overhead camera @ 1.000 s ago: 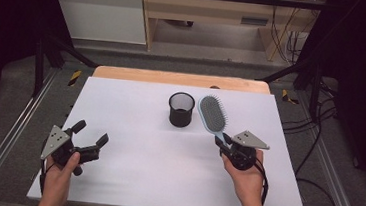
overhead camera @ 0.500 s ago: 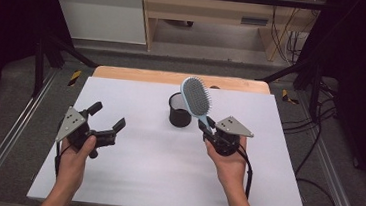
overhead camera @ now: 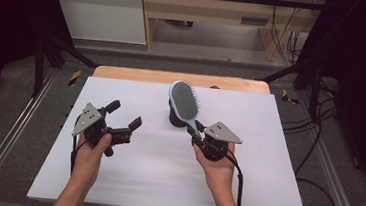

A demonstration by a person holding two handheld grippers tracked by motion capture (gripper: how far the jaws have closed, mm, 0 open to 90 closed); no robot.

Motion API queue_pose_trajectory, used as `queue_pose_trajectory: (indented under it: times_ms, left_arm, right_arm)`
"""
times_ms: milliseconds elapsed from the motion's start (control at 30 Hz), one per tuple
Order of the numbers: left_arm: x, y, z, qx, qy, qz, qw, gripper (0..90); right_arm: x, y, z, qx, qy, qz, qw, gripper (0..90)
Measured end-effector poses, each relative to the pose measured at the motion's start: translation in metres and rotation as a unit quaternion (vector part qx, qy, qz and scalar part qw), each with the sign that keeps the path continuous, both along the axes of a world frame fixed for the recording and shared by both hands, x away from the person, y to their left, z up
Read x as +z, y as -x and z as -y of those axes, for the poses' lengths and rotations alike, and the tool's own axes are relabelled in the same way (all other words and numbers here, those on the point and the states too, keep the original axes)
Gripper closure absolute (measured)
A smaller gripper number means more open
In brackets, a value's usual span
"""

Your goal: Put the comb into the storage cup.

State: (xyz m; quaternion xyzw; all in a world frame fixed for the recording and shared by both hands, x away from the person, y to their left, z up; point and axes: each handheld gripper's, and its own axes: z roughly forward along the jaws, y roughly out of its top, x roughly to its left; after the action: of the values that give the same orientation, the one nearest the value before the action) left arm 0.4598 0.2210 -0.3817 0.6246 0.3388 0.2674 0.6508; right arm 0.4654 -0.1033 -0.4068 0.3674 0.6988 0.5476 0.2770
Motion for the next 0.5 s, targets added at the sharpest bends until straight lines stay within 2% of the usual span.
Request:
queue_pose_trajectory:
  times_ms: [100,267,500]
  left_arm:
    - [-0.004,0.003,0.000,-0.009,0.014,-0.011,0.9998,1.9]
    - [-0.006,0.005,0.005,-0.016,0.009,-0.015,0.9997,1.6]
    - [-0.003,0.010,0.016,-0.032,0.002,-0.011,0.9994,1.5]
  right_arm:
    - [-0.001,0.003,-0.004,0.004,0.000,0.007,1.0000,69.7]
    - [-0.004,0.008,-0.013,0.011,0.005,0.017,0.9998,69.7]
    - [-0.010,0.011,-0.022,0.024,0.004,0.019,0.9995,69.7]
